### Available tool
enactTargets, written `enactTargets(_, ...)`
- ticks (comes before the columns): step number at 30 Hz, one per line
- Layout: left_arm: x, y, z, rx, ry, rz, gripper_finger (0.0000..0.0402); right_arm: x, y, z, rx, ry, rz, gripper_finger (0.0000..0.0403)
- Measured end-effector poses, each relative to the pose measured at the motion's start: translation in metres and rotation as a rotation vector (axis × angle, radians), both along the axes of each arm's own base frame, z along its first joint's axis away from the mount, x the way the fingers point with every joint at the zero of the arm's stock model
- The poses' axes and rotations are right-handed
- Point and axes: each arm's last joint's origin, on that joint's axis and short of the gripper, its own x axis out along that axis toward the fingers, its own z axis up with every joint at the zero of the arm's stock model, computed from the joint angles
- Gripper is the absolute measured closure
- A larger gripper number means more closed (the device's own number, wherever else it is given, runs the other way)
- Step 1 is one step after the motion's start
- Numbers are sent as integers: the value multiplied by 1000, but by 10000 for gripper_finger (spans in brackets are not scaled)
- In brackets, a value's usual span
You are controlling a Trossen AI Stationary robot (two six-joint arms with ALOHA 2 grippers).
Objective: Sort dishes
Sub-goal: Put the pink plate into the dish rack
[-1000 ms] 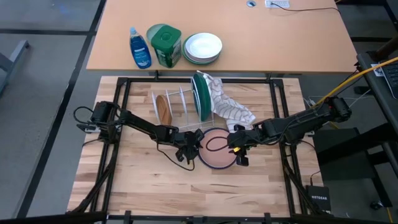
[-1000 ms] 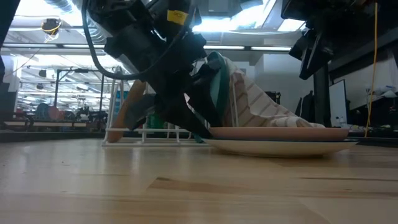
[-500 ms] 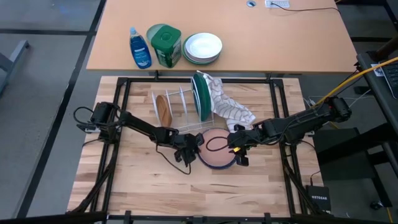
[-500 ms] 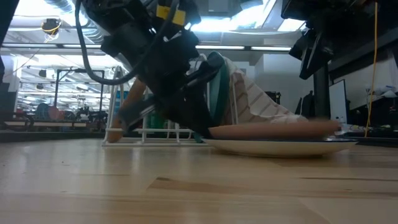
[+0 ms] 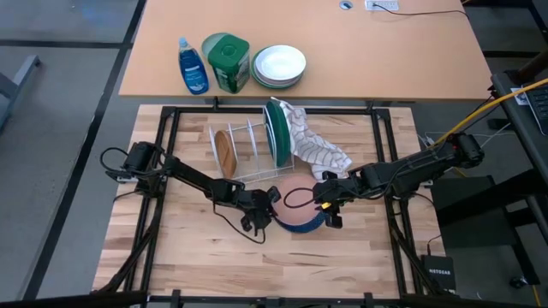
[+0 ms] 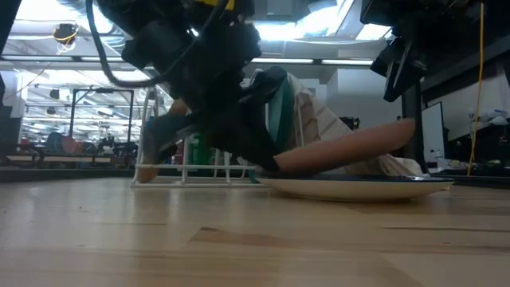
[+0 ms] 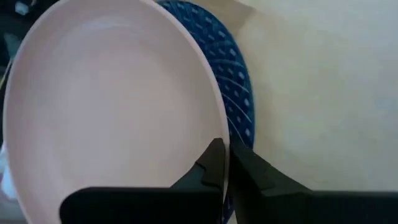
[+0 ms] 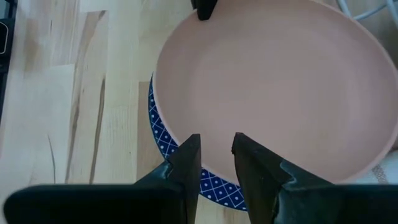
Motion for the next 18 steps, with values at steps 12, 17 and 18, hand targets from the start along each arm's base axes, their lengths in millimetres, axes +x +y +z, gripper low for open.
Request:
enactTargets(12,1,0,30,-319,-108,249,401,-10,-4,18,-46,-94,-3,304)
enactTargets(17,-3,1,51,-470,-156,342,401,-25,-11,39,-123,-207,-30,304)
enactTargets(18,-4,1,57,-502,-167,359,401,-28,-13,44,-144,-234,-33,304)
